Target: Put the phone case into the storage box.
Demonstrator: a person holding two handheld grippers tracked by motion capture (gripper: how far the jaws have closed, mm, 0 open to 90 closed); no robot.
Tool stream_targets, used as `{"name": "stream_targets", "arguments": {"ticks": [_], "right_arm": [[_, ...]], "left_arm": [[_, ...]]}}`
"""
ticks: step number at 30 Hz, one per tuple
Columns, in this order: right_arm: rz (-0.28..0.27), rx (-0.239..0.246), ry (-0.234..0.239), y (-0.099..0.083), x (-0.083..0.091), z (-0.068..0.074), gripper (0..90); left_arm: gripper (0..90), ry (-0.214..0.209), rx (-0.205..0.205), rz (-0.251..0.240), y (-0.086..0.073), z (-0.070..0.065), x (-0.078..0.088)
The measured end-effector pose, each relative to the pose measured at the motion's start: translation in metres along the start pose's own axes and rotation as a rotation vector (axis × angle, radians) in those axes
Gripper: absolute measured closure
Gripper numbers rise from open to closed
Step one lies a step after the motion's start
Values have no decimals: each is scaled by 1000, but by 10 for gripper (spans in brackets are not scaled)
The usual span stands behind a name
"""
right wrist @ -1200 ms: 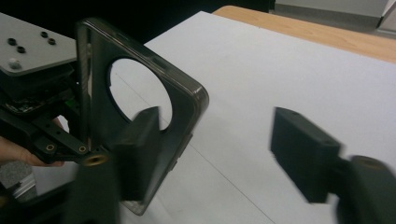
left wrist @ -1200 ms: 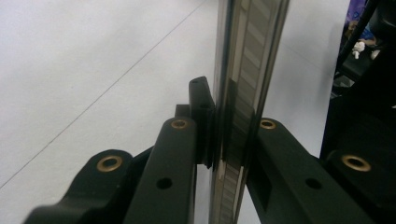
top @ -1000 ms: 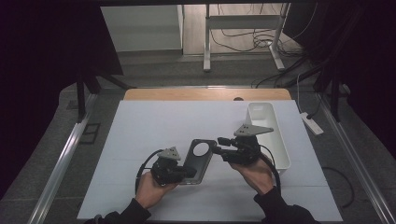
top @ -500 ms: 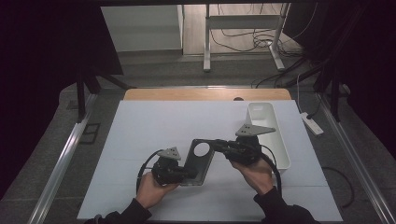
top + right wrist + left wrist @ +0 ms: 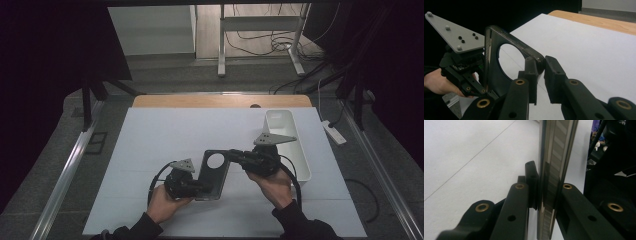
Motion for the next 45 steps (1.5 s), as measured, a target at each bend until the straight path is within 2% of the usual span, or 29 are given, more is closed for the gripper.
{"name": "stream_targets", "arguments": {"ticks": [10, 14, 16, 17, 21, 29, 35, 37, 39, 41, 45], "right_arm": [[-2, 1, -6, 1, 0, 1, 807], [-1, 3, -8, 1, 0, 1, 810], [-2, 3, -9, 1, 1, 1, 811], [-2, 0, -9, 1, 1, 1, 811], [0, 1, -12, 1, 1, 0, 812], [5, 0, -35, 1, 2, -4, 812], [-2, -3, -57, 4, 8, -9, 812], [-3, -1, -61, 5, 9, -10, 812], [-3, 0, -71, 6, 12, -12, 813], [-5, -2, -75, 7, 13, -14, 813], [-7, -5, -93, 9, 18, -18, 813]], "left_arm": [[835, 9, -12, 4, 0, 1, -3], [732, 18, -16, 4, 1, 1, -3], [710, 25, -19, 0, 1, 2, -2], [656, 29, -19, -1, 1, 2, -2], [604, 38, -24, -11, 3, 2, 0], [313, 60, -49, -28, 6, 1, 6], [141, 93, -44, -60, 9, 6, 19], [123, 93, -43, -69, 9, 7, 23], [67, 112, -51, -75, 9, 8, 29], [64, 123, -54, -81, 9, 9, 34], [38, 176, -73, -87, 7, 13, 44]]}}
Point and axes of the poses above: each handheld gripper's, and its own axes: x roughly backward along the jaws, y roughly out of its top, z roughly to its left, the point moved 7 cm from there along -x, roughly forward along the jaws, and after that the axes turned 2 degrees about -y, right-handed, at the moved point
